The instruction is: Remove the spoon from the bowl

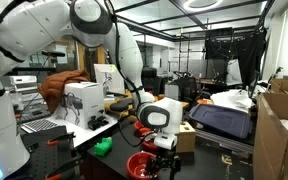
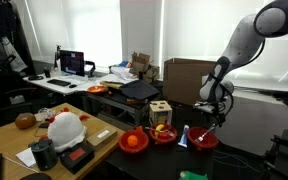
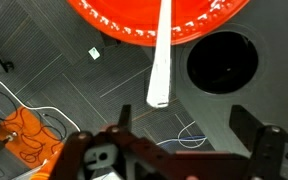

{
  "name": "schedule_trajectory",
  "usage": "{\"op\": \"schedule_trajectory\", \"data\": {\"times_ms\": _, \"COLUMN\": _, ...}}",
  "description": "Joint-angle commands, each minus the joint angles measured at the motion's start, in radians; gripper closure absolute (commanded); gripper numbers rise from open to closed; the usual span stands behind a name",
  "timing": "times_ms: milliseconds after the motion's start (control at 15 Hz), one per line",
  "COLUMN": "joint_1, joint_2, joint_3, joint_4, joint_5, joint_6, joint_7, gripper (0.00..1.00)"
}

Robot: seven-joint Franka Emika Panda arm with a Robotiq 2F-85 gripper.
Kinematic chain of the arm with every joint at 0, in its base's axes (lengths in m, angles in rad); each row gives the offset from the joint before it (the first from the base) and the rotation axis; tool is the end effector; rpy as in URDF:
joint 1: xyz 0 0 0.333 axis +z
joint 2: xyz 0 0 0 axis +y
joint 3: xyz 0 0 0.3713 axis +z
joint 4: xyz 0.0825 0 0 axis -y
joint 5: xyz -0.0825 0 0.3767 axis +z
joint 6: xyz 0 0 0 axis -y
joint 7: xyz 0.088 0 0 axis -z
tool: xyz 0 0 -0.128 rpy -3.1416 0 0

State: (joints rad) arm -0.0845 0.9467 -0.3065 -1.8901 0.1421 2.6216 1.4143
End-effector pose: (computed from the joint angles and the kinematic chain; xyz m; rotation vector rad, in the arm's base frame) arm 0.5647 -0.2364 0.0283 1.7555 -2.2939 -0.0653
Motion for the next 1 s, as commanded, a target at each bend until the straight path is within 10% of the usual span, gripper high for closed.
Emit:
{"op": "schedule_trajectory", "data": {"times_ms": 0, "joint_1": 0.000, "joint_2": -0.003, "joint_3": 0.009, "joint_4": 0.010, "joint_5": 0.013, "joint_6": 0.012, "joint_7": -0.023, "gripper": 0.00}}
{"op": "schedule_trajectory", "data": {"times_ms": 867, "joint_1": -0.006, "joint_2": -0.014, "joint_3": 0.054, "joint_4": -0.014, "joint_5": 0.021, "joint_6": 0.018, "joint_7": -0.119, "gripper": 0.00}}
{"op": "schedule_trajectory", "data": {"times_ms": 933, "joint_1": -0.003, "joint_2": -0.015, "joint_3": 0.056, "joint_4": -0.017, "joint_5": 0.020, "joint_6": 0.018, "joint_7": -0.124, "gripper": 0.25}}
